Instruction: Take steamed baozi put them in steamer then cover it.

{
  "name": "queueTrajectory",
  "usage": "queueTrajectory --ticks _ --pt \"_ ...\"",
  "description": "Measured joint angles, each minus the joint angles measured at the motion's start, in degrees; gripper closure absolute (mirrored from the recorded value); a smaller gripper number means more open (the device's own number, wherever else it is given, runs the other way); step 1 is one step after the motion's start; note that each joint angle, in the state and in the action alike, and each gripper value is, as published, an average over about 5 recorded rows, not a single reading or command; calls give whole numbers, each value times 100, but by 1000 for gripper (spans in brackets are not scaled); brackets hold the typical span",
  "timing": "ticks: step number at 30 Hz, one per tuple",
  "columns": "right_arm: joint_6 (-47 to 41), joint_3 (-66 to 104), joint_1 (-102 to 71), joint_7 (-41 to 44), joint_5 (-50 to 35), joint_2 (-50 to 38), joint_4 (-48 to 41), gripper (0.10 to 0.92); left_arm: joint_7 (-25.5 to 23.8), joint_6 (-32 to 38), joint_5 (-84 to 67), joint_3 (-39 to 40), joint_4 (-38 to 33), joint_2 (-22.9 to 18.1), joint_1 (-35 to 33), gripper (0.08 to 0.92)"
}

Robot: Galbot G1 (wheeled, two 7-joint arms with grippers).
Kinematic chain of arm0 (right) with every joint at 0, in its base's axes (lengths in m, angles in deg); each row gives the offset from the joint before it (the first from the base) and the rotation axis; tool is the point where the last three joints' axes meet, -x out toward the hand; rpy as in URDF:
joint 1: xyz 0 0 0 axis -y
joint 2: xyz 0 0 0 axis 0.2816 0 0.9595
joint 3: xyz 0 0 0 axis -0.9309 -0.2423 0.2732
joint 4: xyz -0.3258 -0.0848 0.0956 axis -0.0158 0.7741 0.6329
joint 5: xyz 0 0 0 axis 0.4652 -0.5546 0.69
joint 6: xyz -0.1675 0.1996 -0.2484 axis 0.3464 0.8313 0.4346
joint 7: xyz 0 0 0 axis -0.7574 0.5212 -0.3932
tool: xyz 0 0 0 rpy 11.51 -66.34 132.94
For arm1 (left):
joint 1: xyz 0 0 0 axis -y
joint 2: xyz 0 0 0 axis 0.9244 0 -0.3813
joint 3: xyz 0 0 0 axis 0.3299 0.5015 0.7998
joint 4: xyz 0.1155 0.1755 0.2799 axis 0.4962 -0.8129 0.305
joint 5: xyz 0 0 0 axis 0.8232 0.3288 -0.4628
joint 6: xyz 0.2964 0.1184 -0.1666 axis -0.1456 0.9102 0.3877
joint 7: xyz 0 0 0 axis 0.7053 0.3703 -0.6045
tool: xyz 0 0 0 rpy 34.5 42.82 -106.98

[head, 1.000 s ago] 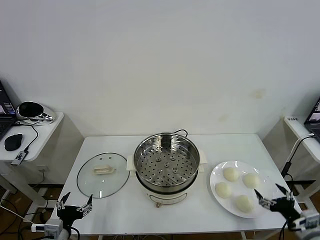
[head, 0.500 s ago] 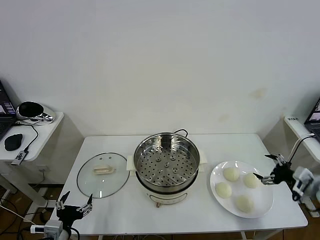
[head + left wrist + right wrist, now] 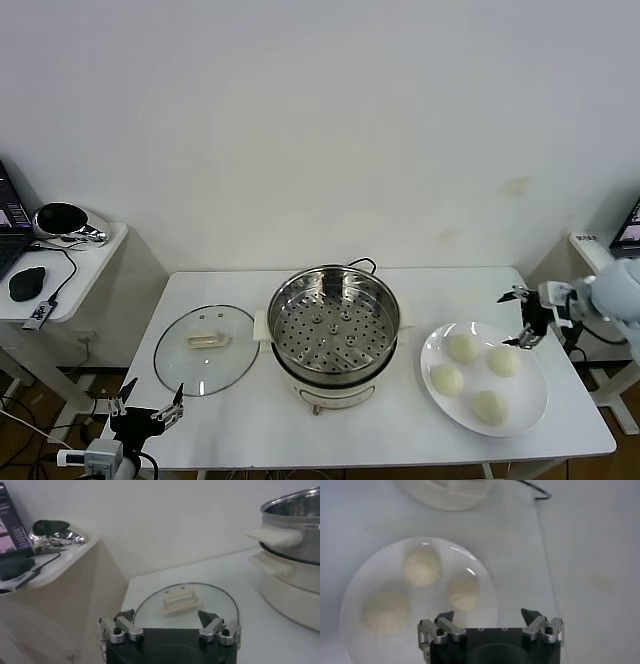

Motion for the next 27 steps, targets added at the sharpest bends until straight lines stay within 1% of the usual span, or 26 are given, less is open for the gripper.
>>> queueTrajectory --ticks 5,12,27 --pt "192 -512 375 160 252 227 -370 203 -8 -9 26 -6 -72 -49 -51 177" --pt "392 -806 491 216 527 594 -777 203 -3 -16 81 -26 -104 -93 -104 177" --pt "611 -1001 377 -8 916 1249 -1349 203 3 -20 161 -19 -62 -161 -126 177"
